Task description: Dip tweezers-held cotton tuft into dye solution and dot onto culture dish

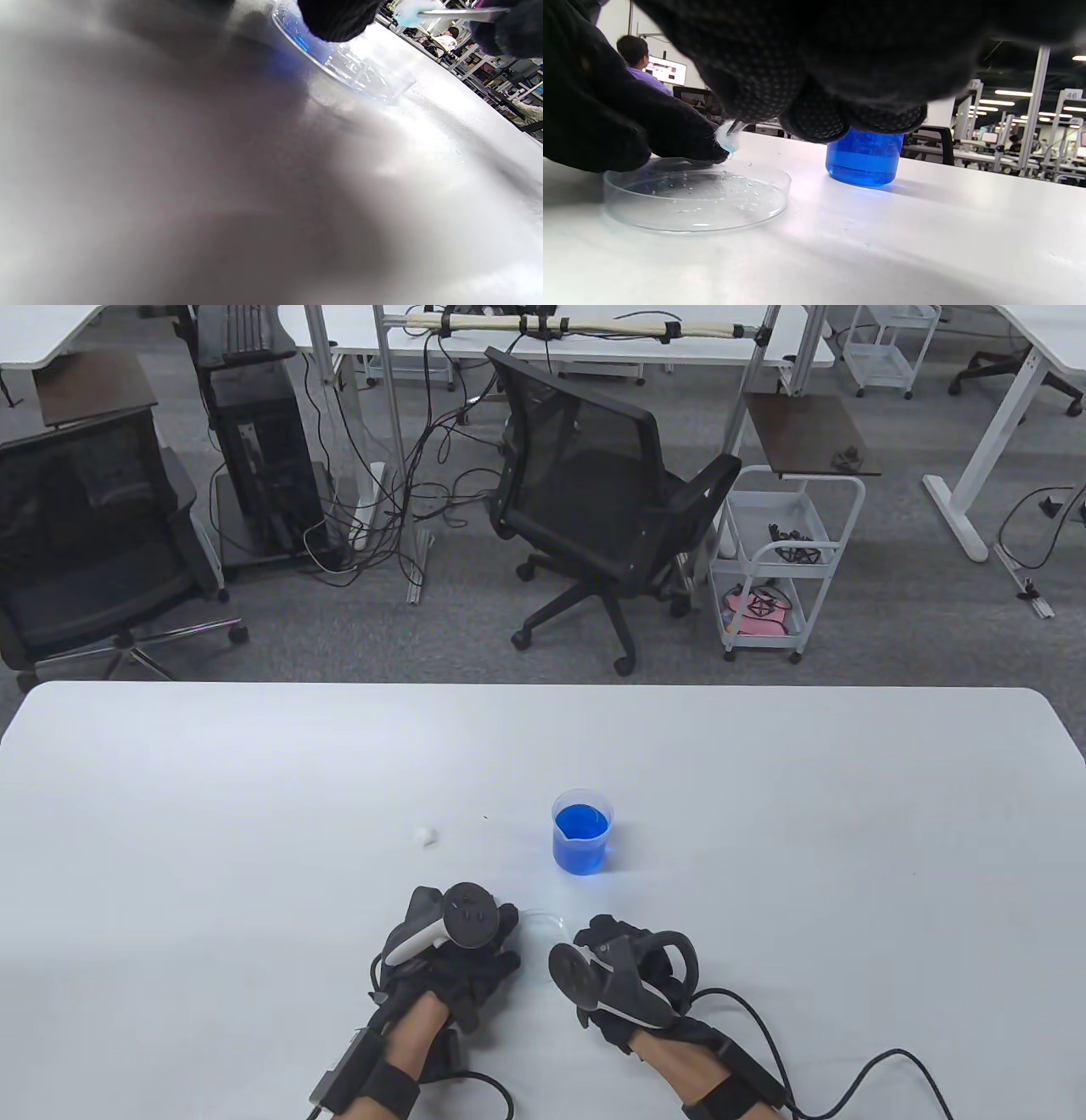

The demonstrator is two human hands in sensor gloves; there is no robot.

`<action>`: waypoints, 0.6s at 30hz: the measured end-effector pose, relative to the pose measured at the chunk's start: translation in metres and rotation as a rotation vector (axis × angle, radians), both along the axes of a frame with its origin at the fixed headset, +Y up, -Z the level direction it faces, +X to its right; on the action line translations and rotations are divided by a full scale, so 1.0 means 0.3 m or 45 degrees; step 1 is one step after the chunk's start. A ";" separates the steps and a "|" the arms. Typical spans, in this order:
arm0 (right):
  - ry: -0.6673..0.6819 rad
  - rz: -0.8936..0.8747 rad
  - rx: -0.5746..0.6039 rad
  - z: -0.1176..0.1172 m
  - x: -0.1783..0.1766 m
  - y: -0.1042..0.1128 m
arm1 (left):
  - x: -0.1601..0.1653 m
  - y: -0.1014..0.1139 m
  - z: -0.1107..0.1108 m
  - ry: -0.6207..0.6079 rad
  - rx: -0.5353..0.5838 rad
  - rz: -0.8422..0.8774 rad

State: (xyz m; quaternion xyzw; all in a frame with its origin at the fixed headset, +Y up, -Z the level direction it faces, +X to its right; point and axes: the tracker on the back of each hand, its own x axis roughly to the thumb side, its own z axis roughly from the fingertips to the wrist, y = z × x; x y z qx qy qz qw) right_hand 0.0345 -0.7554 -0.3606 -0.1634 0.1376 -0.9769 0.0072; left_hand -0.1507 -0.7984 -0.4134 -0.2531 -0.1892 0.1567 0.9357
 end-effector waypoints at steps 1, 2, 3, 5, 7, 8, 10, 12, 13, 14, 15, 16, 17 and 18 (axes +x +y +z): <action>0.003 0.010 -0.006 0.001 -0.005 -0.005 | 0.000 0.000 0.000 0.000 0.000 0.000; 0.009 0.020 -0.014 0.002 -0.010 -0.013 | 0.000 0.000 0.000 0.000 0.000 0.000; 0.016 0.034 -0.026 0.001 -0.017 -0.026 | 0.000 0.000 0.000 0.000 0.000 0.000; 0.026 0.069 -0.045 -0.001 -0.029 -0.048 | 0.000 0.000 0.000 0.000 0.000 0.000; 0.032 0.087 -0.058 -0.004 -0.036 -0.063 | 0.000 0.000 0.000 0.000 0.000 0.000; 0.034 0.095 -0.062 -0.005 -0.039 -0.069 | -0.001 0.000 0.000 0.001 0.001 -0.004; 0.034 0.096 -0.064 -0.007 -0.040 -0.071 | 0.000 0.000 0.000 0.000 0.001 -0.004; 0.031 0.085 -0.057 -0.008 -0.039 -0.064 | 0.000 0.000 0.000 0.000 0.001 -0.004; 0.028 0.073 -0.052 -0.008 -0.037 -0.056 | 0.000 0.000 0.000 0.000 0.001 -0.004; 0.025 0.057 -0.042 -0.008 -0.035 -0.045 | 0.000 0.000 0.000 0.000 0.001 -0.004; 0.022 0.041 -0.031 -0.008 -0.033 -0.034 | 0.000 0.000 0.000 0.000 0.001 -0.004; 0.018 0.015 -0.014 -0.009 -0.030 -0.016 | 0.000 0.000 0.000 0.000 0.001 -0.004; 0.015 -0.003 -0.003 -0.009 -0.028 -0.006 | 0.000 0.000 0.000 0.000 0.001 -0.004; 0.012 -0.027 0.013 -0.010 -0.027 0.010 | 0.000 0.000 0.000 0.000 0.001 -0.004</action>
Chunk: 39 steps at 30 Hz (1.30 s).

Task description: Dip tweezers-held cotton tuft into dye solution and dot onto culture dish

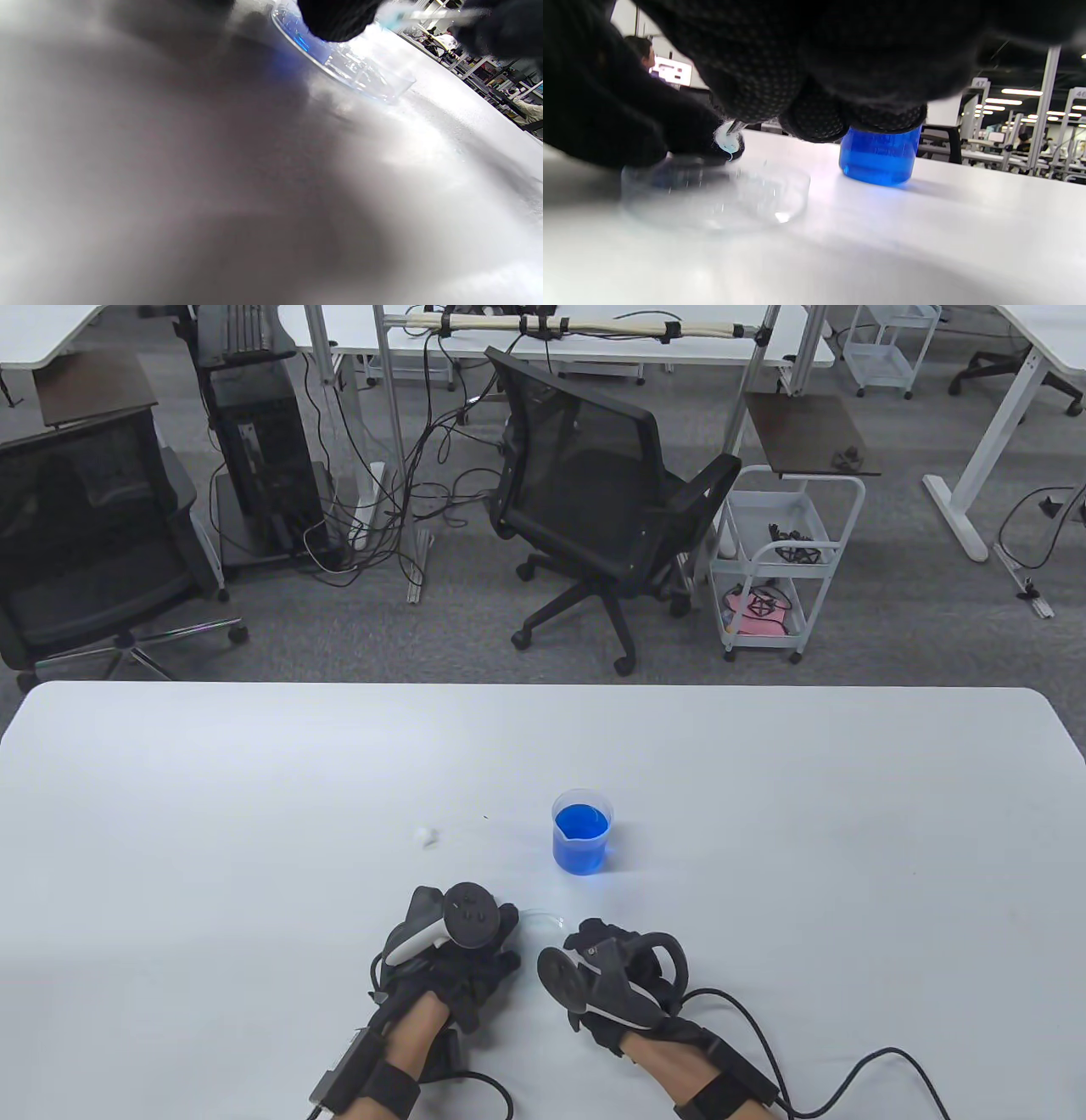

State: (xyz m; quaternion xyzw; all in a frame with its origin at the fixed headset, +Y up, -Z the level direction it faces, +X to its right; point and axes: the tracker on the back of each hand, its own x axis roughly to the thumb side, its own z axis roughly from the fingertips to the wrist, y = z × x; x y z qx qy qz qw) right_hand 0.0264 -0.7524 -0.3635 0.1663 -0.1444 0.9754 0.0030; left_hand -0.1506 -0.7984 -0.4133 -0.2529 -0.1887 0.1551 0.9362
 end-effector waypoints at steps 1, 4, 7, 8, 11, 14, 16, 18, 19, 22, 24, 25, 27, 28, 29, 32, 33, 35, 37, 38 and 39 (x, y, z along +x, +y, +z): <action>0.000 -0.007 0.004 -0.001 0.000 0.006 | 0.000 0.000 0.000 0.000 0.000 0.000; 0.002 -0.002 0.001 -0.009 -0.009 0.003 | 0.000 0.000 0.000 0.000 0.000 0.000; 0.006 0.052 -0.040 -0.021 -0.026 -0.035 | 0.000 -0.001 0.000 -0.003 0.000 0.001; 0.008 0.066 -0.048 -0.024 -0.030 -0.045 | 0.002 -0.001 0.002 -0.004 0.000 0.001; 0.009 0.096 -0.068 -0.031 -0.038 -0.068 | 0.004 -0.002 0.002 -0.004 0.001 -0.001; 0.011 0.108 -0.073 -0.032 -0.041 -0.076 | 0.005 -0.002 0.003 -0.004 0.000 -0.001; 0.011 0.111 -0.072 -0.030 -0.041 -0.074 | 0.005 -0.002 0.003 -0.003 0.000 -0.001; -0.001 0.089 -0.059 -0.032 -0.032 -0.059 | 0.005 -0.002 0.003 -0.003 0.000 -0.001; -0.010 0.072 -0.043 -0.034 -0.028 -0.051 | 0.005 -0.002 0.003 -0.003 0.000 -0.001; -0.038 0.022 -0.009 -0.042 -0.013 -0.014 | 0.005 -0.002 0.003 -0.005 -0.001 0.001; -0.051 0.006 0.006 -0.047 -0.004 0.003 | 0.006 -0.003 0.004 -0.005 -0.001 0.006; -0.051 0.002 0.010 -0.048 -0.003 0.003 | 0.006 -0.004 0.004 -0.005 0.000 0.006; -0.052 0.029 -0.007 -0.050 -0.004 -0.012 | 0.008 -0.003 0.004 -0.006 0.003 0.003; -0.049 0.044 -0.011 -0.051 -0.007 -0.025 | 0.007 -0.003 0.004 -0.006 0.004 0.001; -0.050 0.068 -0.027 -0.053 -0.010 -0.038 | 0.007 -0.003 0.003 -0.006 0.003 0.002; -0.047 0.104 -0.042 -0.056 -0.015 -0.058 | 0.007 -0.002 0.003 -0.005 0.001 0.000; -0.047 0.111 -0.045 -0.057 -0.016 -0.062 | 0.007 -0.002 0.003 -0.005 0.001 -0.001; -0.043 0.115 -0.048 -0.058 -0.018 -0.069 | 0.006 -0.003 0.003 -0.005 0.000 0.001; -0.043 0.124 -0.051 -0.058 -0.020 -0.069 | 0.006 -0.003 0.003 -0.004 -0.001 0.002; -0.049 0.118 -0.039 -0.060 -0.017 -0.066 | 0.006 -0.003 0.003 -0.004 -0.001 0.002; -0.053 0.107 -0.040 -0.062 -0.012 -0.060 | 0.006 -0.003 0.003 -0.004 -0.001 0.003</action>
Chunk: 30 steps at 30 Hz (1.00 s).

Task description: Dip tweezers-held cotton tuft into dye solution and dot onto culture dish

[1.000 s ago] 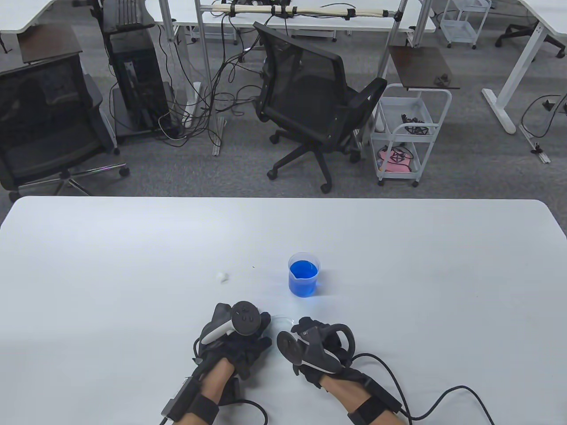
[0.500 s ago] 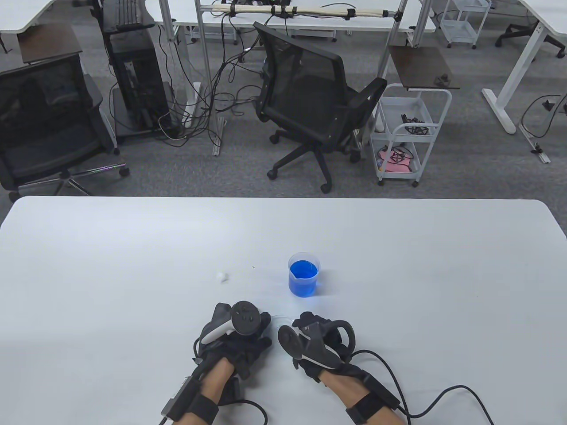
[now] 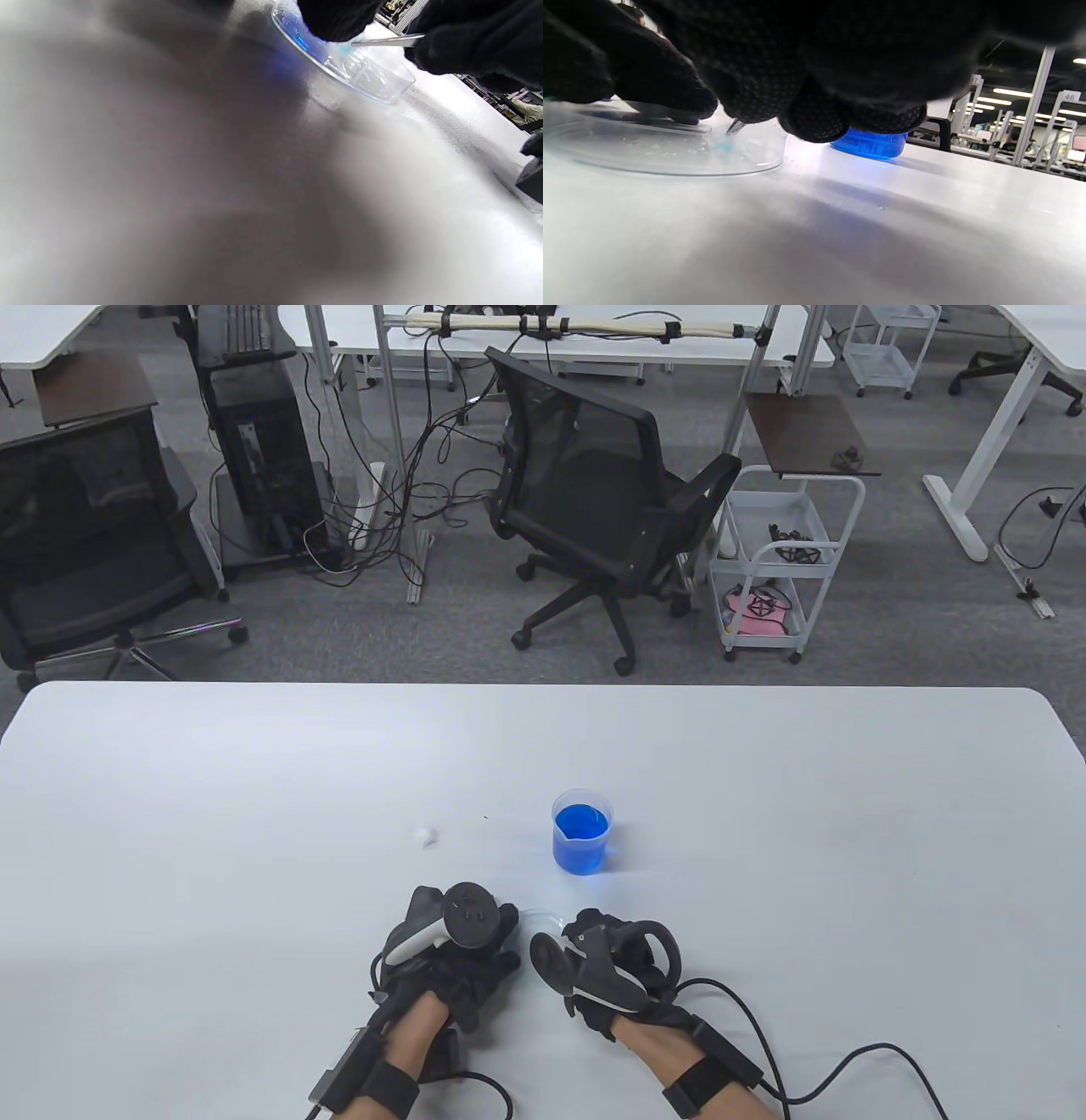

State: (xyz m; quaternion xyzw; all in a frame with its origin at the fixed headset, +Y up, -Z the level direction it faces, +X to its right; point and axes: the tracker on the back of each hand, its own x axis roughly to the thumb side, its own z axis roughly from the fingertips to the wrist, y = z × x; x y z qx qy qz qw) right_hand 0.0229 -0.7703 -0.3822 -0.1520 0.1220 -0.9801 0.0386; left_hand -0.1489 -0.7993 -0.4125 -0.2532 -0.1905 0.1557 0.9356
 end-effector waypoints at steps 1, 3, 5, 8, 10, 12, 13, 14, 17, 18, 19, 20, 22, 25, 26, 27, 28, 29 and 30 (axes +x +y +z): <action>-0.007 -0.019 0.008 0.000 0.007 0.008 | 0.000 0.000 0.000 0.000 0.000 0.000; -0.015 -0.044 0.027 -0.001 0.020 0.027 | 0.000 0.000 0.000 0.000 0.000 0.000; -0.015 -0.088 0.048 0.001 0.034 0.044 | -0.001 0.000 0.000 0.000 0.000 0.001; -0.026 -0.098 0.058 0.003 0.044 0.054 | -0.001 0.000 0.000 0.000 0.000 0.001; -0.033 -0.077 0.035 -0.001 0.039 0.041 | -0.001 0.000 0.000 -0.001 0.002 0.001; -0.029 -0.050 0.022 -0.005 0.030 0.020 | -0.001 0.000 0.001 -0.001 0.002 0.002; -0.027 -0.026 0.010 -0.007 0.024 0.007 | -0.001 0.000 0.001 -0.002 0.001 0.004; -0.024 -0.016 0.005 -0.008 0.021 0.000 | -0.001 0.000 0.000 -0.002 0.000 0.004; -0.017 0.012 -0.014 -0.009 0.010 -0.020 | -0.001 0.000 0.000 -0.002 0.001 0.002; -0.018 0.014 -0.013 -0.007 0.009 -0.021 | 0.000 0.000 0.000 -0.002 0.001 0.000; -0.018 0.014 -0.011 -0.006 0.009 -0.020 | 0.000 0.000 0.000 -0.002 0.002 -0.001; -0.020 0.013 -0.017 -0.004 0.010 -0.016 | 0.000 0.000 0.000 -0.002 0.002 -0.002; -0.021 -0.009 -0.009 -0.001 0.017 -0.003 | -0.001 0.000 0.000 -0.002 0.002 -0.002; -0.038 -0.050 0.014 0.006 0.040 0.029 | 0.000 0.000 0.000 -0.003 0.000 0.002; -0.043 -0.063 0.023 0.009 0.047 0.039 | 0.000 0.000 0.000 -0.003 0.000 0.002; -0.046 -0.079 0.034 0.013 0.055 0.049 | 0.000 0.000 0.000 -0.003 0.000 0.002; -0.048 -0.087 0.039 0.018 0.061 0.055 | 0.000 0.000 -0.001 -0.003 0.000 0.002; -0.049 -0.090 0.040 0.021 0.064 0.058 | 0.000 0.000 -0.001 -0.003 0.000 0.002; -0.047 -0.092 0.041 0.025 0.067 0.059 | 0.000 0.000 -0.001 -0.002 -0.001 0.002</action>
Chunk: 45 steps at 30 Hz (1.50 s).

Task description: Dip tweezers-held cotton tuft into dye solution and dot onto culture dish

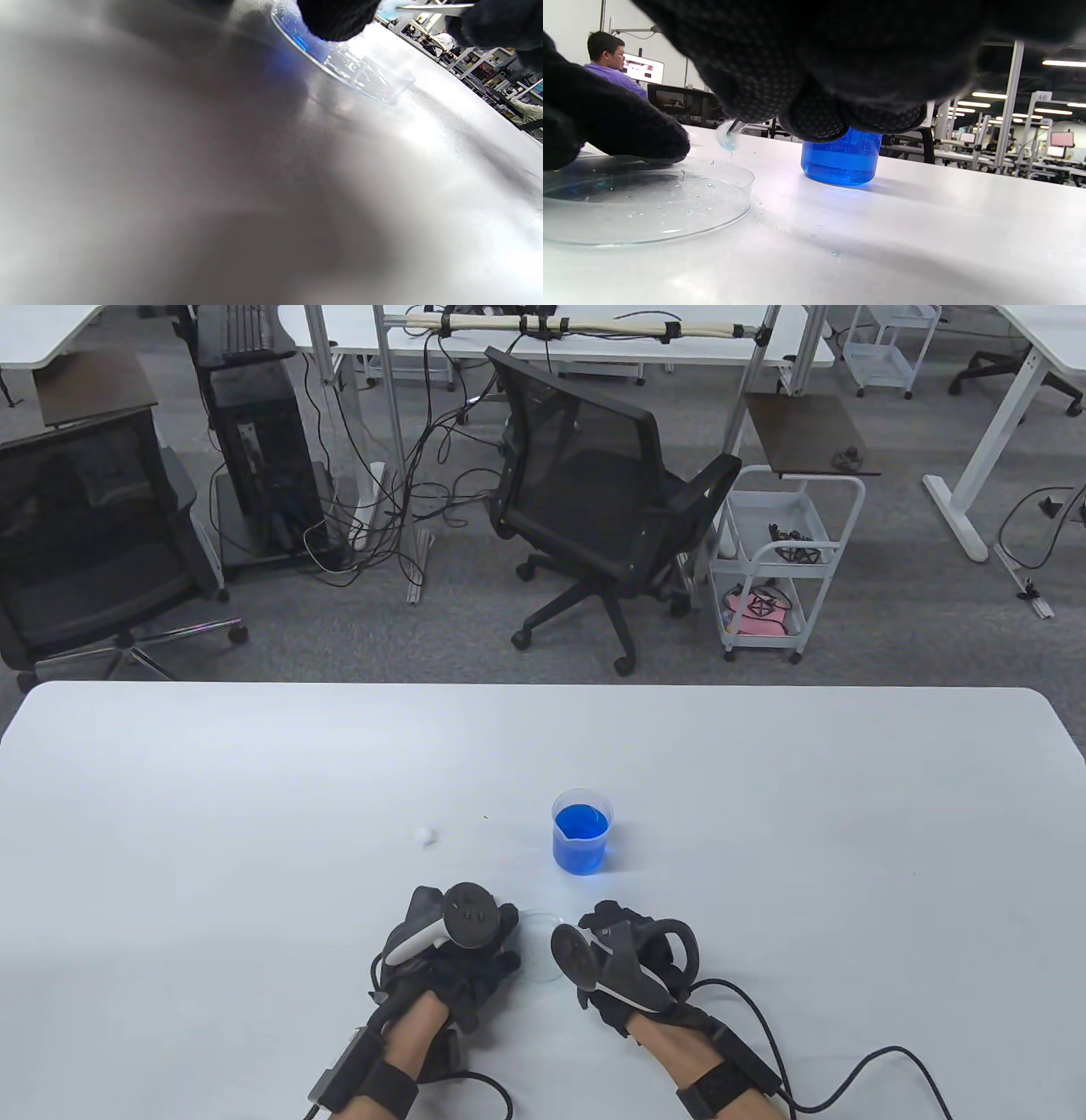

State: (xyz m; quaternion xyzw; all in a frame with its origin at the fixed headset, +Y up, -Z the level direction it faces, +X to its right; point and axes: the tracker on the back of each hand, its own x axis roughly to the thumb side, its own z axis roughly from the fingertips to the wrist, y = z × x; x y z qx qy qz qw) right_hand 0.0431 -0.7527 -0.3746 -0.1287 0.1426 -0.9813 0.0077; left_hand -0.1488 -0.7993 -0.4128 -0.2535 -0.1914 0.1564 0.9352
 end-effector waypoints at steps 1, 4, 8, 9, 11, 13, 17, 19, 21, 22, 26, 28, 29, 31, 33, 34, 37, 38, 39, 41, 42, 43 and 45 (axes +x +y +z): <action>0.000 0.010 -0.007 0.002 0.000 -0.004 | 0.000 0.000 0.000 0.001 -0.001 0.001; 0.013 0.046 -0.039 -0.001 -0.010 -0.031 | 0.000 0.000 0.000 0.002 -0.002 0.002; 0.032 0.097 -0.073 -0.004 -0.031 -0.063 | -0.002 0.000 -0.001 0.004 -0.003 0.004; 0.032 0.103 -0.079 -0.004 -0.034 -0.067 | -0.002 0.000 0.000 0.004 -0.003 0.004; 0.034 0.103 -0.080 -0.004 -0.037 -0.070 | -0.003 0.000 0.000 0.004 -0.003 0.004; 0.032 0.095 -0.077 -0.003 -0.036 -0.064 | -0.003 0.000 -0.001 0.005 -0.003 0.005; 0.021 0.044 -0.049 0.007 -0.018 -0.026 | -0.004 0.000 -0.001 0.005 -0.003 0.006; 0.022 0.021 -0.032 0.017 -0.010 -0.005 | -0.004 0.000 -0.001 0.005 -0.002 0.004; 0.025 0.009 -0.026 0.027 -0.009 0.005 | -0.004 0.000 -0.001 0.008 -0.002 0.004; 0.031 0.011 -0.024 0.032 -0.011 0.007 | -0.004 0.000 -0.001 0.009 -0.003 0.005; 0.051 0.056 -0.056 0.036 -0.032 -0.025 | -0.004 0.001 -0.001 0.010 -0.002 0.003; 0.056 0.088 -0.079 0.031 -0.044 -0.049 | -0.005 0.001 -0.002 0.009 -0.001 0.002; 0.058 0.095 -0.085 0.030 -0.047 -0.055 | -0.005 0.001 -0.001 0.009 -0.001 0.002; 0.060 0.113 -0.094 0.027 -0.052 -0.066 | -0.006 0.001 -0.001 0.010 0.000 0.001; 0.059 0.112 -0.098 0.028 -0.052 -0.065 | -0.005 0.001 -0.001 0.009 0.002 -0.003; 0.057 0.106 -0.095 0.029 -0.050 -0.059 | -0.006 0.001 -0.002 0.009 0.002 -0.003; 0.054 0.074 -0.075 0.034 -0.043 -0.034 | -0.006 0.001 -0.002 0.008 -0.001 0.002; 0.056 0.053 -0.063 0.038 -0.040 -0.020 | -0.005 0.001 -0.002 0.008 -0.001 0.002; 0.058 0.038 -0.054 0.042 -0.038 -0.010 | -0.005 0.001 -0.002 0.008 0.000 0.000; 0.067 0.006 -0.028 0.054 -0.033 0.015 | -0.004 0.001 -0.002 0.008 0.000 -0.001; 0.074 -0.012 -0.014 0.062 -0.033 0.027 | -0.005 0.001 -0.002 0.008 -0.001 -0.001; 0.079 -0.017 -0.011 0.066 -0.034 0.030 | -0.004 0.001 -0.001 0.009 -0.001 -0.001; 0.092 -0.016 -0.015 0.070 -0.041 0.025 | -0.003 0.001 -0.001 0.009 -0.001 -0.005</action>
